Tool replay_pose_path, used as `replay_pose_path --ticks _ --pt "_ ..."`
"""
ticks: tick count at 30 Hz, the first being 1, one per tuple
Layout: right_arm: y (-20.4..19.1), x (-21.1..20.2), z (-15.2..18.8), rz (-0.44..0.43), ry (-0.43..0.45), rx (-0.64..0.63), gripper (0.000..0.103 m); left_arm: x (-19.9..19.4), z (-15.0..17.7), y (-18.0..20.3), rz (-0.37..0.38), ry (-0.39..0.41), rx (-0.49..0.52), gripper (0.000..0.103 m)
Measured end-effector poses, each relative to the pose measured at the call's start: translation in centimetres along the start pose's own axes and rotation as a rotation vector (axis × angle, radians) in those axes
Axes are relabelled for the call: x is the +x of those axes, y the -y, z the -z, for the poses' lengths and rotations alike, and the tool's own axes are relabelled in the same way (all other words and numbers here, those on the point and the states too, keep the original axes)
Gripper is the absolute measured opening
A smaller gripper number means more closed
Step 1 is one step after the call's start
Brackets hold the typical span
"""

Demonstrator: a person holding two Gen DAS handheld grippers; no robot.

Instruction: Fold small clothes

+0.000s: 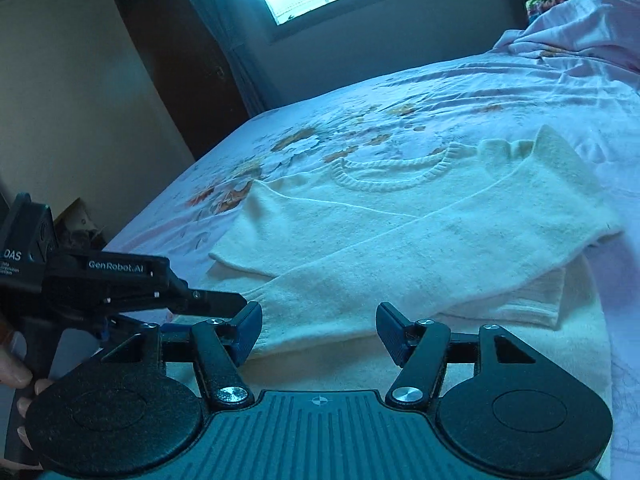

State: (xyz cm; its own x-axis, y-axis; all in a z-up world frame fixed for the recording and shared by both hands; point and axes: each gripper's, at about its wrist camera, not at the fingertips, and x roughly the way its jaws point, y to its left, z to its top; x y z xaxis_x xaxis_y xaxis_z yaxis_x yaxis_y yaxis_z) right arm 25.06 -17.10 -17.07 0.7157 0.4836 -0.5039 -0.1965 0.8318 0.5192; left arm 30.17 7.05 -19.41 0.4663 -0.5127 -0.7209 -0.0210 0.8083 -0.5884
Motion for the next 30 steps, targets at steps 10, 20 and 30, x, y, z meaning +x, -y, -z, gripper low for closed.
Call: replay_pose_path --ticks 10,20,30 --pt "0.5 -2.0 0.2 0.035 0.037 0.034 0.063 -0.1 0.0 1.4 -0.004 0.180 0.027 0.003" --pt "0.8 -1.5 -0.4 0.060 0.052 0.038 0.063 -2.3 -2.4 -2.0 -0.036 0.185 -0.015 0.008" --pt "1.2 -2.0 0.2 0.077 0.046 0.034 0.063 0.8 1.1 -1.7 0.060 0.079 -0.079 0.024"
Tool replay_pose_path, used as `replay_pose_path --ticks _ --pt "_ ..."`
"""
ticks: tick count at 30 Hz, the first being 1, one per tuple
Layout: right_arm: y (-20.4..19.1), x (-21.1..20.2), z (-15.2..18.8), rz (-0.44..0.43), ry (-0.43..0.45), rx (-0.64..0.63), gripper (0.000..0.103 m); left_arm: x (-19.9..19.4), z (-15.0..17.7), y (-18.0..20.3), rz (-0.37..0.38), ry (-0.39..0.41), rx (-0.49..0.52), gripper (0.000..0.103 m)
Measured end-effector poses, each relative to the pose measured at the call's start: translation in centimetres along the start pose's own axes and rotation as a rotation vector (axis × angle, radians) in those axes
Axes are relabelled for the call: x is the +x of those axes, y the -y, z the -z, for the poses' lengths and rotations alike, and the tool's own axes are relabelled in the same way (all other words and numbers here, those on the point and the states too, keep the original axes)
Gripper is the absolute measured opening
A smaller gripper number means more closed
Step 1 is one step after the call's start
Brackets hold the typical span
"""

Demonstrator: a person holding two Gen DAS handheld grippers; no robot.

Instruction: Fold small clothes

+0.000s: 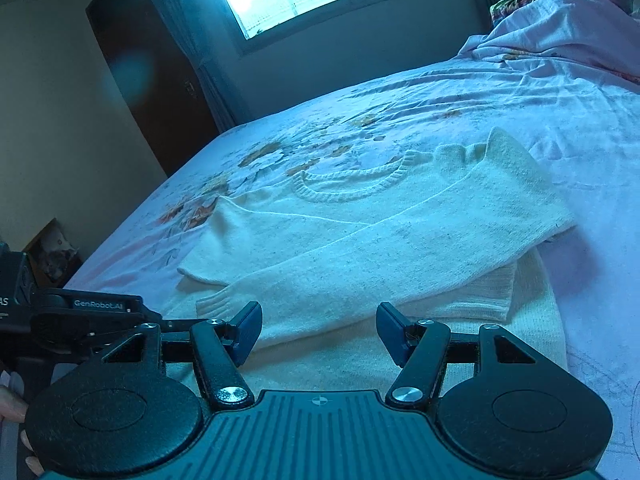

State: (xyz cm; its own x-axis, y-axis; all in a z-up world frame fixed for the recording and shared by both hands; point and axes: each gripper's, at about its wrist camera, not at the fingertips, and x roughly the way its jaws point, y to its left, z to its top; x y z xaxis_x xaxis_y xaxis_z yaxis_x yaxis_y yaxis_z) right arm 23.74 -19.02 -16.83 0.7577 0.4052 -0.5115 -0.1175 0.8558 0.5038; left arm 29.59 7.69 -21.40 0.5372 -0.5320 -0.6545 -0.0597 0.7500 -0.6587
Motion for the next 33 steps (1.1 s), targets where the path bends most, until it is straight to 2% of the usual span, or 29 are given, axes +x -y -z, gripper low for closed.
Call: replay_pose_path --ticks 1,2,5,9,12,16,20,25,28,30,31,33 --pt "0.0 -0.1 0.0 0.002 0.003 0.001 0.063 0.5 0.0 -0.1 0.009 0.002 -0.019 0.012" --pt "0.1 -0.1 0.0 0.003 0.005 0.006 0.063 0.9 -0.1 -0.3 0.021 0.005 -0.042 0.006" --pt "0.3 -0.2 0.0 0.015 0.006 0.017 0.063 1.4 -0.2 0.3 0.005 0.050 -0.052 0.005" --pt "0.3 -0.4 -0.6 0.021 0.031 0.014 0.063 -2.0 -1.6 1.6 0.007 0.187 -0.001 0.003" --pt "0.2 -0.1 -1.2 0.016 0.042 0.003 0.063 -3.8 -2.7 1.0 -0.021 0.232 0.032 0.003" --pt "-0.1 0.7 -1.5 0.011 0.040 0.008 0.063 -3.5 -3.1 -1.6 -0.078 0.227 -0.010 0.003" --pt "-0.2 1.1 -1.2 0.011 0.020 0.000 0.063 -1.7 -2.7 -2.1 -0.139 0.181 0.043 0.004" --pt "-0.2 1.4 -1.6 0.041 0.027 -0.058 0.063 -3.5 -3.0 -1.7 -0.183 0.255 0.087 0.002" --pt "0.5 1.8 -2.0 0.058 0.026 -0.035 0.063 -2.7 -3.3 -2.0 -0.200 0.199 0.101 0.002" --pt "1.0 1.8 -2.2 0.078 0.029 -0.026 0.063 -3.0 -3.0 -1.8 -0.202 0.195 0.101 0.002" --pt "1.3 1.8 -2.4 0.094 0.030 -0.031 0.063 -3.5 -2.7 -1.6 -0.199 0.204 0.098 0.009" --pt "1.9 1.7 -2.8 0.142 0.036 -0.047 0.063 -4.5 -2.4 -0.6 -0.187 0.224 0.122 0.013"
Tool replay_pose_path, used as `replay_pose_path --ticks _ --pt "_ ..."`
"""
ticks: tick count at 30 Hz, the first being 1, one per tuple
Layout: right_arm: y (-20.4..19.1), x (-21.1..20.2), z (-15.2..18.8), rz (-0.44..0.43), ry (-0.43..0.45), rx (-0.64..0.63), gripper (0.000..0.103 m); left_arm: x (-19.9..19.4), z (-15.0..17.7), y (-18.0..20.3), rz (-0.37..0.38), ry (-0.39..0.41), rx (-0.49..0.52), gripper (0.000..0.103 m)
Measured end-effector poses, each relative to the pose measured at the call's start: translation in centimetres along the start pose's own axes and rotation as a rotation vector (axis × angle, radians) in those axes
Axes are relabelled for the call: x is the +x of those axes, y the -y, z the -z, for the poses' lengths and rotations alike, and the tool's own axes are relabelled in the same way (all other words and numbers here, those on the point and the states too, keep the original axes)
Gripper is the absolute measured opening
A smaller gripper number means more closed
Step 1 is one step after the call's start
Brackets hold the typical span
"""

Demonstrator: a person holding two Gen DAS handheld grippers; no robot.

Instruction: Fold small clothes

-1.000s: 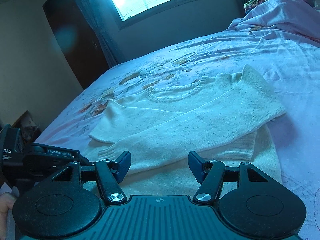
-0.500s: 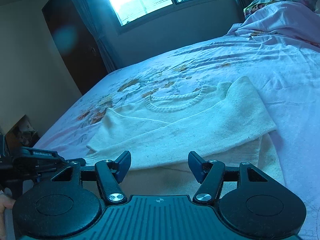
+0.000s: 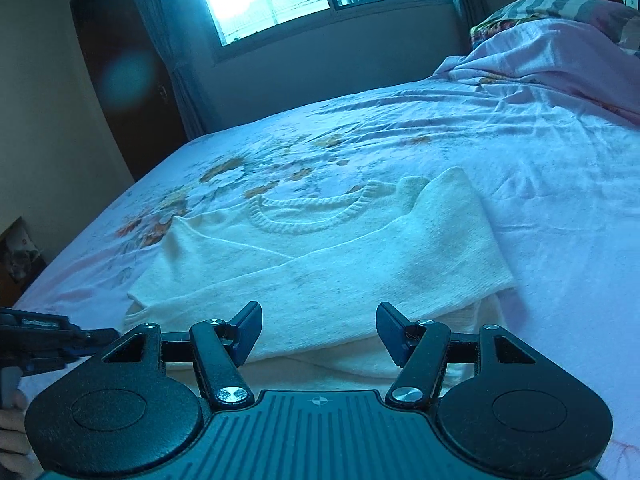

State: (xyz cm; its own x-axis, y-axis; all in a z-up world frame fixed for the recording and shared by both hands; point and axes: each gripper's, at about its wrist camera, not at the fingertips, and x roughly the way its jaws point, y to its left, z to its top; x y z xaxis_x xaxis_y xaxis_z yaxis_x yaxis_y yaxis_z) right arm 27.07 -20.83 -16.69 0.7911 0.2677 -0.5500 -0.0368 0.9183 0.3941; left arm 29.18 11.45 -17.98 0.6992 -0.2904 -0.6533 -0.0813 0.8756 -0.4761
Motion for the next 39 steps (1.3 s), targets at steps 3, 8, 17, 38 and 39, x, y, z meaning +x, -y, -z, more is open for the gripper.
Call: replay_pose_path --ticks 3,8,17,38,39 --pt "1.2 0.6 -0.6 0.048 -0.007 0.015 0.063 -0.8 0.0 1.7 0.041 0.006 0.040 0.013" --pt "0.8 1.9 -0.7 0.047 -0.042 0.025 0.063 2.4 0.6 3.7 0.046 -0.048 0.091 0.013" --pt "0.9 3.1 -0.4 0.062 -0.068 0.012 0.063 4.2 0.8 1.5 -0.085 -0.016 0.139 0.003" --pt "-0.9 0.2 0.5 -0.003 -0.042 0.009 0.063 1.1 2.2 -1.6 0.065 -0.098 -0.202 0.033" --pt "-1.0 0.3 0.5 0.000 -0.041 0.003 0.063 1.4 1.9 -1.8 0.071 -0.091 -0.222 0.033"
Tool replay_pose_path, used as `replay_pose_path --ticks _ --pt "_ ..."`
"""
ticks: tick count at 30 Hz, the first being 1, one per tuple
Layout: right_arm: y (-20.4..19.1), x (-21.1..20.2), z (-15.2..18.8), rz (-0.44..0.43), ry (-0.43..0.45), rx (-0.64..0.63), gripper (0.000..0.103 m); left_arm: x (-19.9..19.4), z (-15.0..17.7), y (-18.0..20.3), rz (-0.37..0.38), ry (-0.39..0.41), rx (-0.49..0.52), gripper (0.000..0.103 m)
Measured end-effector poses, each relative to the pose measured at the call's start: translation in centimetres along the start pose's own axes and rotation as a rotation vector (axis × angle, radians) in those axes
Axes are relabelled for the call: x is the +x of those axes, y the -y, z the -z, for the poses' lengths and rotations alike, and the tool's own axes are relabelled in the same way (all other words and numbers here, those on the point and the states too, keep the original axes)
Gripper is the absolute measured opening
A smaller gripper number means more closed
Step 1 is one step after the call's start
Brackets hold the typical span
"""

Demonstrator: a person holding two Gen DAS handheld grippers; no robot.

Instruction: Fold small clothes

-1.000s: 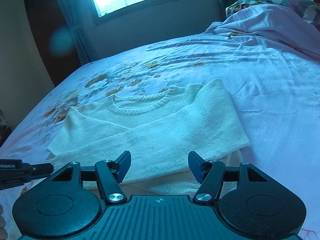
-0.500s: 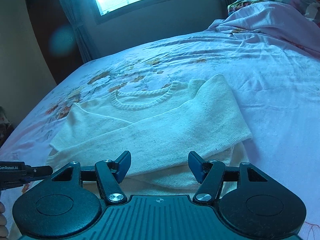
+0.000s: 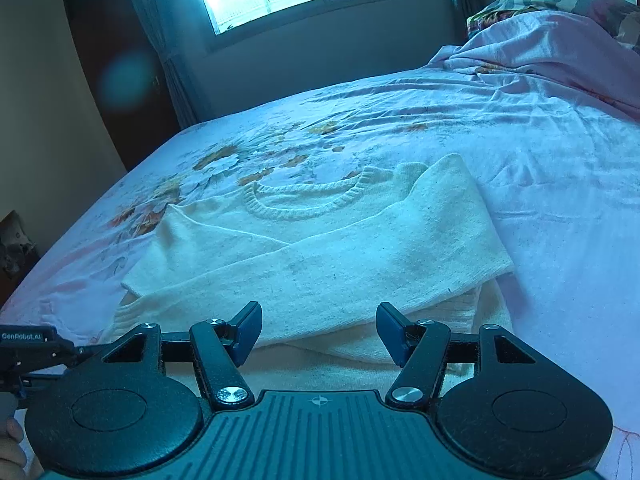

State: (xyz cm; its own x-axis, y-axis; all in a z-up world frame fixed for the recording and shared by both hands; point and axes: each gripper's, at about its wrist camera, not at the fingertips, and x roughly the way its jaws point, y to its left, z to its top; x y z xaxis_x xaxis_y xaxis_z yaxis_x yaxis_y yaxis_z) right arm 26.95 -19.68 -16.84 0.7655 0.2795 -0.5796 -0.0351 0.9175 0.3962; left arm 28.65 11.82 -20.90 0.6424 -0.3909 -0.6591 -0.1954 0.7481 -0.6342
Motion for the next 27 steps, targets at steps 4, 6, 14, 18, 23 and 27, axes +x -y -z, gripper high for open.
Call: replay_pose_path --ticks 4,6,14,18,23,27 --pt "-0.1 0.5 -0.1 0.013 -0.002 -0.009 0.063 1.3 -1.1 0.2 -0.008 0.028 -0.020 0.003" --pt "0.0 0.8 -0.3 0.017 -0.002 -0.008 0.063 1.3 -1.3 0.4 -0.030 0.048 -0.001 0.004" --pt "-0.1 2.0 -0.3 0.014 -0.015 -0.018 0.063 0.6 -2.5 0.2 -0.075 0.132 0.067 0.000" --pt "0.0 2.2 -0.3 0.015 -0.017 -0.023 0.063 0.2 -2.2 0.3 -0.114 0.123 0.109 0.000" --pt "0.3 1.5 -0.1 0.034 -0.026 -0.023 0.063 -1.0 -0.6 2.2 -0.128 0.057 0.241 0.025" --pt "-0.2 0.5 0.8 0.068 -0.037 -0.072 0.063 -1.6 1.7 3.5 -0.090 -0.009 0.334 0.051"
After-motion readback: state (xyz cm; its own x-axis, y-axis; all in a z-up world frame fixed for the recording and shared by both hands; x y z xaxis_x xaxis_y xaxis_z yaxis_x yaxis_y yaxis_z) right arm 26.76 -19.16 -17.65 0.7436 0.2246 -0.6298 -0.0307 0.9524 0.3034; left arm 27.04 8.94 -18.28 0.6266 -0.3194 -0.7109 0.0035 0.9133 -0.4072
